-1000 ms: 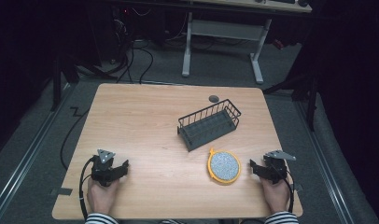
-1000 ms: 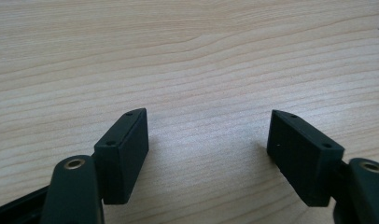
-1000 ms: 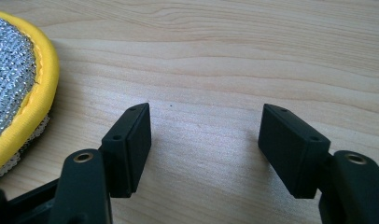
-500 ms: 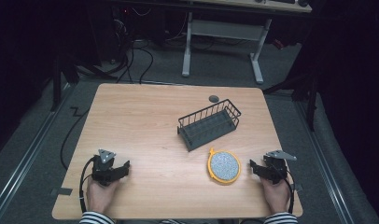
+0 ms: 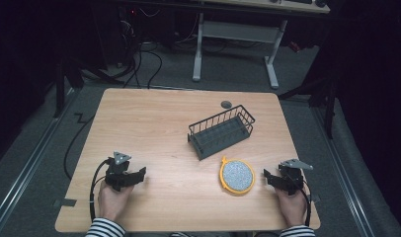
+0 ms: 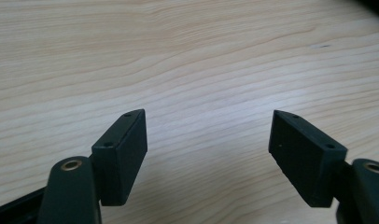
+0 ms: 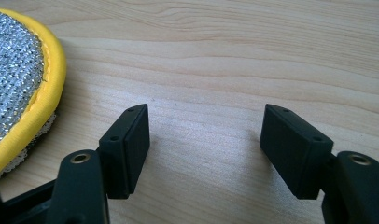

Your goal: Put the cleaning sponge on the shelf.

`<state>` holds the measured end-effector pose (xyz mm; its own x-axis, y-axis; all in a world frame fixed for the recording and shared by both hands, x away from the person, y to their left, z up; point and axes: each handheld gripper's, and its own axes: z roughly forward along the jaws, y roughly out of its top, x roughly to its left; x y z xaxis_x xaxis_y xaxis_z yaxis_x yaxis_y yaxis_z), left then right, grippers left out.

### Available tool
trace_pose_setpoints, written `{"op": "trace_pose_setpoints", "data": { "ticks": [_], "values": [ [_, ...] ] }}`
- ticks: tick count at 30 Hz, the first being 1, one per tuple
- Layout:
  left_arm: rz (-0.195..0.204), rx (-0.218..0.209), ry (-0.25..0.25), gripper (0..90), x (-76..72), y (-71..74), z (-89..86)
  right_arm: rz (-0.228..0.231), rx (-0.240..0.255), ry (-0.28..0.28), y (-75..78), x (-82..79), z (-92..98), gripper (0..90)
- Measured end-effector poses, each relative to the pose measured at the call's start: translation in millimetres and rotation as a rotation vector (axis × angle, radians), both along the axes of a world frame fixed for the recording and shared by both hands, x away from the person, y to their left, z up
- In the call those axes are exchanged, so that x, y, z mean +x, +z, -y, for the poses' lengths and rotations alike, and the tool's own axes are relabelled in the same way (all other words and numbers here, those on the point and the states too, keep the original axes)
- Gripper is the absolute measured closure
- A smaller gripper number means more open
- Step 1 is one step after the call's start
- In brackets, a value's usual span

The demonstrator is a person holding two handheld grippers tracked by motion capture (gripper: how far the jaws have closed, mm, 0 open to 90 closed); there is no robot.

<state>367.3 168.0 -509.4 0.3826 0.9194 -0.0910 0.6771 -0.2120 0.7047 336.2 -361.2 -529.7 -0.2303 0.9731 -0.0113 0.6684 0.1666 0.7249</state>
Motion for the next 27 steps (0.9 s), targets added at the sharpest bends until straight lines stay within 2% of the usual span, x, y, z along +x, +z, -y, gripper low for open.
{"op": "trace_pose_setpoints", "data": {
  "ticks": [3,5,9,17,23,27],
  "values": [
    [0.008,-0.009,-0.027,30.3,2.4,7.8,9.2,0.0,-0.001,0.003,0.0,0.0,-0.2,33.4],
    [0.009,0.002,-0.045,31.4,4.9,14.3,16.0,0.0,-0.001,0.002,0.0,0.0,-0.2,33.4],
    [-0.017,-0.019,-0.064,38.1,10.9,26.1,26.7,0.0,-0.001,0.003,0.0,-0.1,-0.2,33.4],
    [-0.009,-0.029,-0.121,38.5,23.4,47.1,52.2,0.001,-0.002,0.005,0.0,0.0,-0.1,33.3],
    [0.026,0.015,-0.176,38.2,34.2,69.5,83.2,0.0,0.001,0.005,0.0,-0.1,-0.1,33.3],
    [0.039,0.029,-0.209,38.2,45.1,84.0,103.4,0.0,0.002,0.006,0.0,-0.1,0.0,33.2]
  ]
}}
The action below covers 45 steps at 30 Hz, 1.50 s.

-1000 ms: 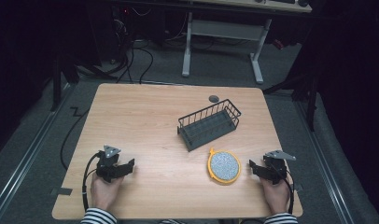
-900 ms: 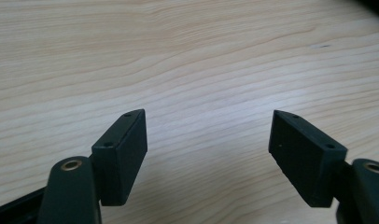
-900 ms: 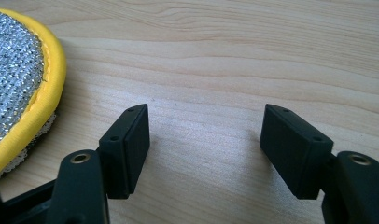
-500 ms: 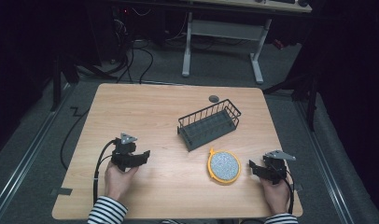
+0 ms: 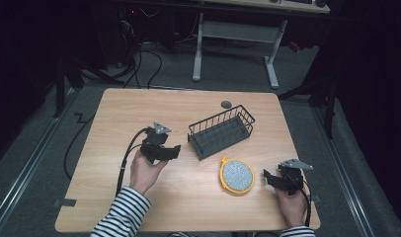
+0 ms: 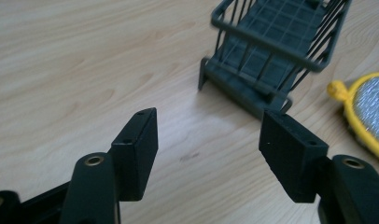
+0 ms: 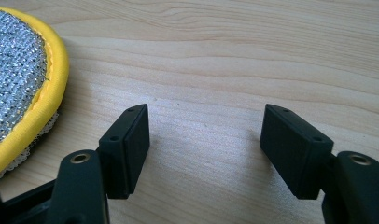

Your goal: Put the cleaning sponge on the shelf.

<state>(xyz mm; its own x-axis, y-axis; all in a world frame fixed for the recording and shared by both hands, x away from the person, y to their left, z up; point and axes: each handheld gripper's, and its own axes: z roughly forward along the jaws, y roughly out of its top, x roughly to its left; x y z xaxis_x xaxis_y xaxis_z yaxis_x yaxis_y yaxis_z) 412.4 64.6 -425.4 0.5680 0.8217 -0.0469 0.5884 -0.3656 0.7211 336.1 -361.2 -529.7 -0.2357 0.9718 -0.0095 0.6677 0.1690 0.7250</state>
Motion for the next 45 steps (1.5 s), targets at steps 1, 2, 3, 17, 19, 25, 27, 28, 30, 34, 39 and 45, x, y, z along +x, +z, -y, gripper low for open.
{"op": "trace_pose_setpoints", "data": {
  "ticks": [1,2,3,17,19,25,27,28,30,34,39,45],
  "values": [
    [0.0,-0.001,-0.005,38.1,3.0,3.2,4.6,0.0,0.0,0.001,0.0,0.0,0.0,33.1],
    [-0.006,-0.007,-0.011,37.9,6.3,6.8,10.1,0.0,-0.001,0.001,0.0,-0.1,-0.1,33.1],
    [-0.009,-0.013,-0.014,37.8,9.3,9.2,13.9,0.001,-0.004,0.005,0.0,-0.2,-0.3,33.1],
    [-0.032,0.027,-0.021,36.8,46.4,19.9,51.6,0.001,-0.003,0.006,0.0,-0.2,-0.3,33.0],
    [-0.037,0.031,-0.016,36.9,51.7,18.5,55.4,0.001,-0.003,0.006,0.0,-0.2,-0.2,33.0],
    [-0.079,0.05,0.003,37.1,67.6,7.0,62.9,0.001,-0.003,0.006,0.0,-0.2,-0.3,33.0],
    [-0.076,0.06,0.006,37.1,69.0,5.1,64.5,0.001,-0.003,0.006,0.0,-0.2,-0.2,33.0],
    [-0.075,0.065,0.007,37.2,69.7,3.8,65.5,0.001,-0.003,0.006,0.0,-0.2,-0.2,33.0],
    [-0.078,0.071,0.01,37.3,71.3,1.4,67.3,0.001,-0.003,0.006,0.0,-0.2,-0.2,33.0],
    [-0.071,0.106,0.008,38.9,73.0,-3.1,69.8,0.0,-0.003,0.005,0.0,-0.4,-0.4,33.0],
    [-0.066,0.117,-0.012,45.7,73.3,-5.2,69.7,0.0,-0.004,0.005,0.0,-0.4,-0.6,33.0],
    [-0.064,0.123,-0.038,54.7,70.9,-4.5,69.8,0.0,-0.004,0.009,0.0,-0.5,-0.7,33.3]
  ]
}}
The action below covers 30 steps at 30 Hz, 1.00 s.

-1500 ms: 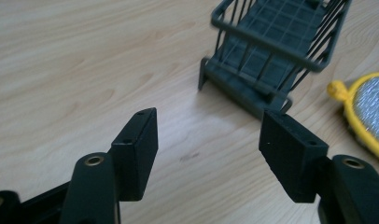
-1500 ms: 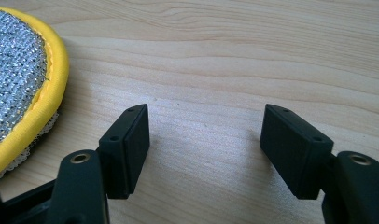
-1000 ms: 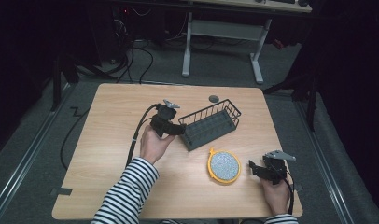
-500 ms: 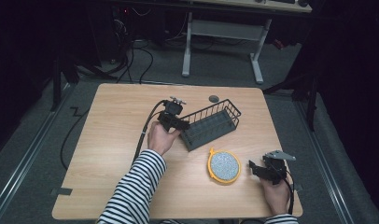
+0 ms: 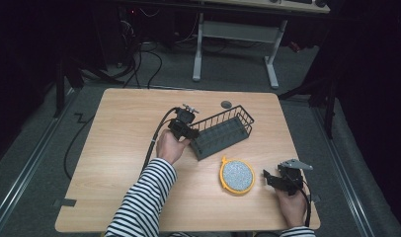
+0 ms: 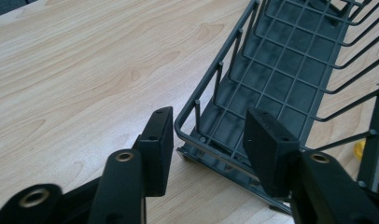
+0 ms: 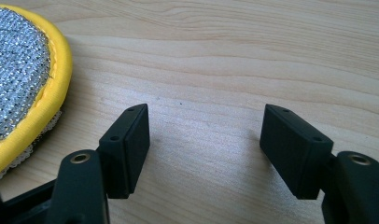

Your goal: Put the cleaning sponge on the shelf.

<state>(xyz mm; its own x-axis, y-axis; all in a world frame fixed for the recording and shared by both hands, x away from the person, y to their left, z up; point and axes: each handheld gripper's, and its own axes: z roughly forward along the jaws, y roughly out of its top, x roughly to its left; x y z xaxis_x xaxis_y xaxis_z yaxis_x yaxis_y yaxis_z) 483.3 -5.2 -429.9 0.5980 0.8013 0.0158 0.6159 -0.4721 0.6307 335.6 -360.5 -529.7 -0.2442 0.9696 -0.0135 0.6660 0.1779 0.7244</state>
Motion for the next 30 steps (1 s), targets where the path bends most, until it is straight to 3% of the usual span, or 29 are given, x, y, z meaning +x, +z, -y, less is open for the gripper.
{"op": "trace_pose_setpoints", "data": {
  "ticks": [5,10,15,30],
  "values": [
    [0.016,-0.008,0.015,56.8,-2.4,-1.2,-5.9,0.0,0.0,0.001,0.0,0.0,0.0,33.3],
    [0.04,0.016,0.016,57.1,-8.8,-1.3,-12.5,0.0,-0.001,0.004,0.0,-0.1,0.0,33.6],
    [0.047,-0.002,0.031,57.3,-16.1,-2.5,-26.8,-0.001,-0.001,0.003,0.1,-0.1,-0.1,33.6],
    [0.078,-0.045,0.037,57.3,-54.4,-6.6,-60.8,0.0,-0.001,0.004,0.0,-0.1,-0.1,33.6]
  ]
}}
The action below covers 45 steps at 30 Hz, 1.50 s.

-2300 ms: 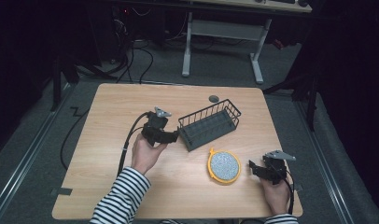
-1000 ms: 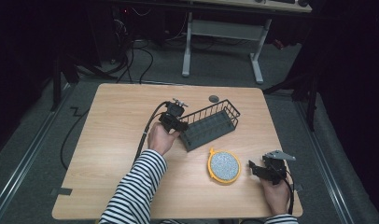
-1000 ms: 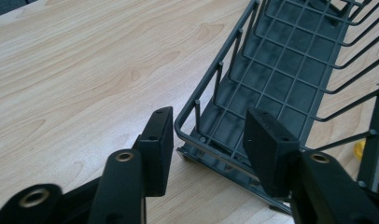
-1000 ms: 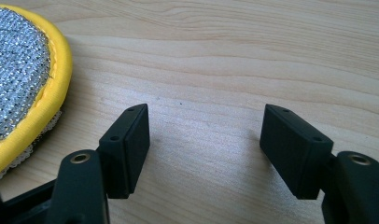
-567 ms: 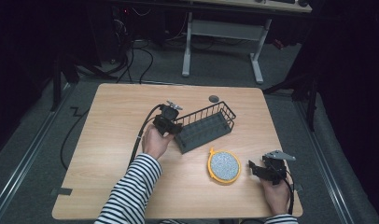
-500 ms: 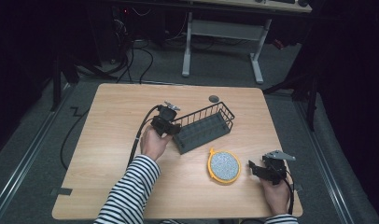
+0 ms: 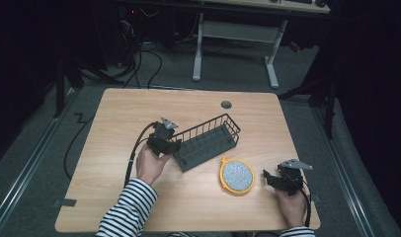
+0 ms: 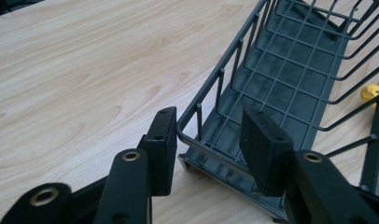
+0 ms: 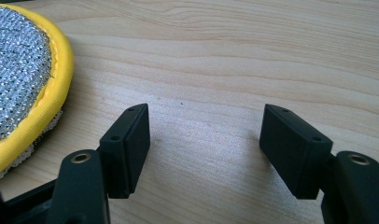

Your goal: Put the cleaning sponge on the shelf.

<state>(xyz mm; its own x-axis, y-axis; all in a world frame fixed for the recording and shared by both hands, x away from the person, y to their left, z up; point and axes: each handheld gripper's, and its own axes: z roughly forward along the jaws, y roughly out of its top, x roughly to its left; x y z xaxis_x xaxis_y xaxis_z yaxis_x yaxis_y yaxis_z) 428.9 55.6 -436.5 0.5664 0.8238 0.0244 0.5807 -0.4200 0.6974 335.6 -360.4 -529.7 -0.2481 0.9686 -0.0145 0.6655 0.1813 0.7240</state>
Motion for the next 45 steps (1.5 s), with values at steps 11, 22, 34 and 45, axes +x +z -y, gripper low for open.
{"op": "trace_pose_setpoints", "data": {
  "ticks": [11,22,34,45],
  "values": [
    [0.016,-0.013,0.011,57.2,-19.0,-1.8,-12.4,0.002,-0.003,0.002,-0.1,0.1,0.0,33.5],
    [0.015,-0.034,0.012,56.4,-26.5,-1.0,-18.2,0.0,-0.003,0.001,0.0,0.1,0.0,33.5],
    [0.083,-0.144,0.045,39.8,-35.4,13.9,-34.2,0.0,-0.002,-0.002,0.0,0.1,-0.2,33.5],
    [0.116,-0.166,0.066,38.9,-52.7,19.5,-61.9,0.0,-0.002,-0.001,0.0,0.1,-0.1,33.5]
  ]
}}
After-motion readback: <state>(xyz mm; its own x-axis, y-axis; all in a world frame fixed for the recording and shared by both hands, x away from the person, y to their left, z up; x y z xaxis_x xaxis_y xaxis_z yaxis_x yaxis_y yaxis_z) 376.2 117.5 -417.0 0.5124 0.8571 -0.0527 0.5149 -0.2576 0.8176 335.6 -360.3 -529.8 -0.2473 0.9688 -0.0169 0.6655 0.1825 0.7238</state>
